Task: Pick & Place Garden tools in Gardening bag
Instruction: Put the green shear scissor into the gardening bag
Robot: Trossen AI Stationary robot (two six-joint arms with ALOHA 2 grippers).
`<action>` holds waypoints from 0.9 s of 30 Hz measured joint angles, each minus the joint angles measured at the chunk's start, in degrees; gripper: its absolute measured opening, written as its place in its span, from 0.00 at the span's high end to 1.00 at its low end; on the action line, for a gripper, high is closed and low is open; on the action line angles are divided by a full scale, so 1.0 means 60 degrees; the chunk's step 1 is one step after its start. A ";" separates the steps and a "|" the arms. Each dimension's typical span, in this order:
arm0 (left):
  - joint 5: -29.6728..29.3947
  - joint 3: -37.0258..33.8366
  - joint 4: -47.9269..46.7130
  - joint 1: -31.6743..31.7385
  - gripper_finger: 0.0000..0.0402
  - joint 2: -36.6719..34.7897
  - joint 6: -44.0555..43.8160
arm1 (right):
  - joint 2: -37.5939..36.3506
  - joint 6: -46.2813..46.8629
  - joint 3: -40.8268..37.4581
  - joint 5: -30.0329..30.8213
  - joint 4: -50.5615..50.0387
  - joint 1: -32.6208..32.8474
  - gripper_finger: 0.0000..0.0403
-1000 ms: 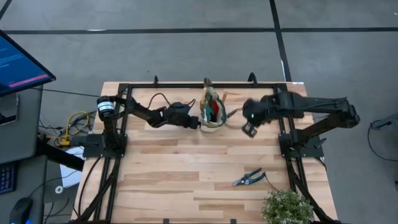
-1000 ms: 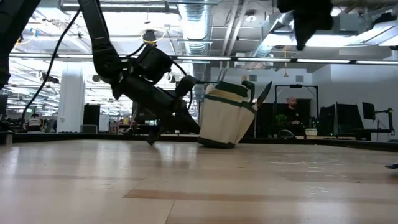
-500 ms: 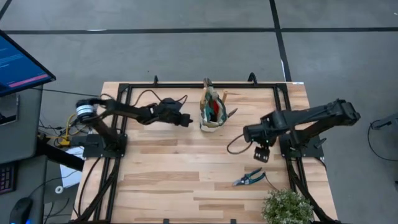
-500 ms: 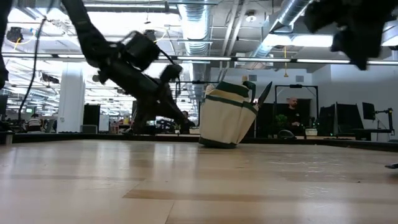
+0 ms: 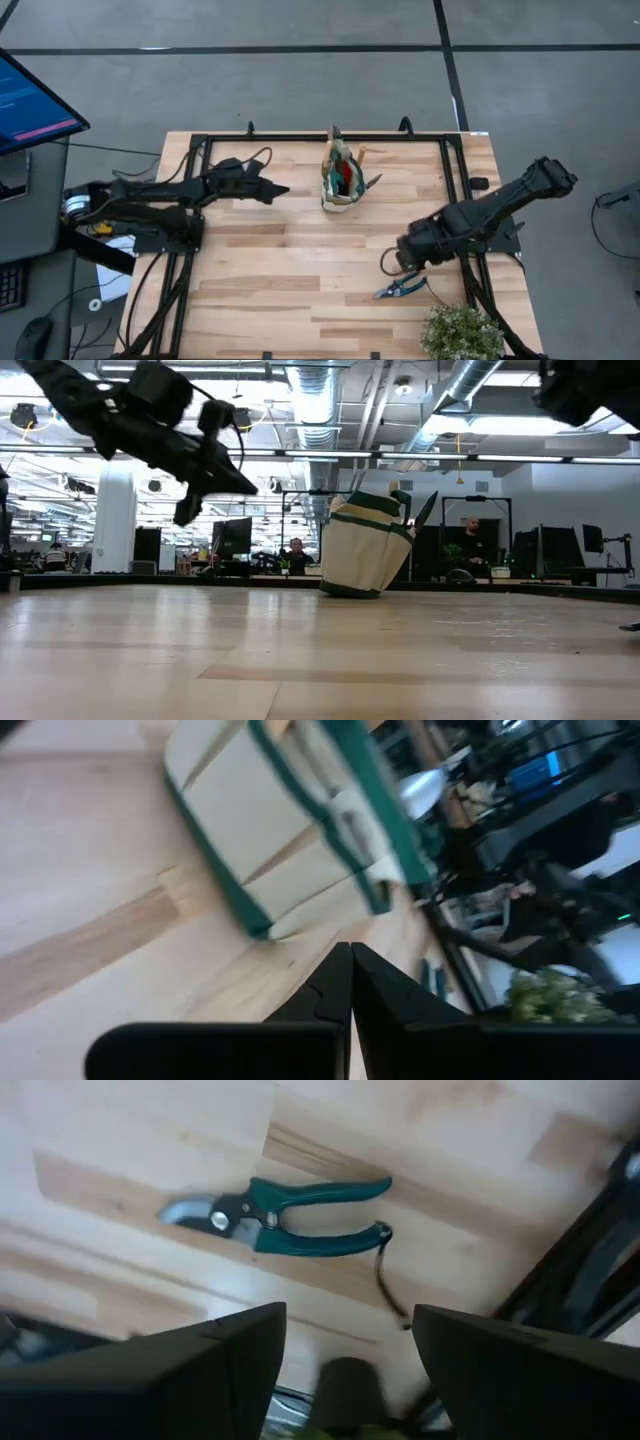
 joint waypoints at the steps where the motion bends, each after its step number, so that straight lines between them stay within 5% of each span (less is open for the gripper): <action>1: -0.0025 -0.0092 -0.0007 0.0000 0.99 -0.0280 0.0003 | 0.0000 0.0732 0.0000 0.0178 0.0099 0.0237 0.47; 9: -0.0128 -0.0170 0.0004 0.0000 0.99 -0.1071 0.0054 | 0.0011 0.6139 0.0004 0.1817 0.0091 0.1502 0.43; 27: 0.0202 -0.0173 0.0009 0.0000 0.99 -0.0958 0.0302 | 0.2027 0.6876 -0.0577 0.0589 0.0763 0.1324 0.46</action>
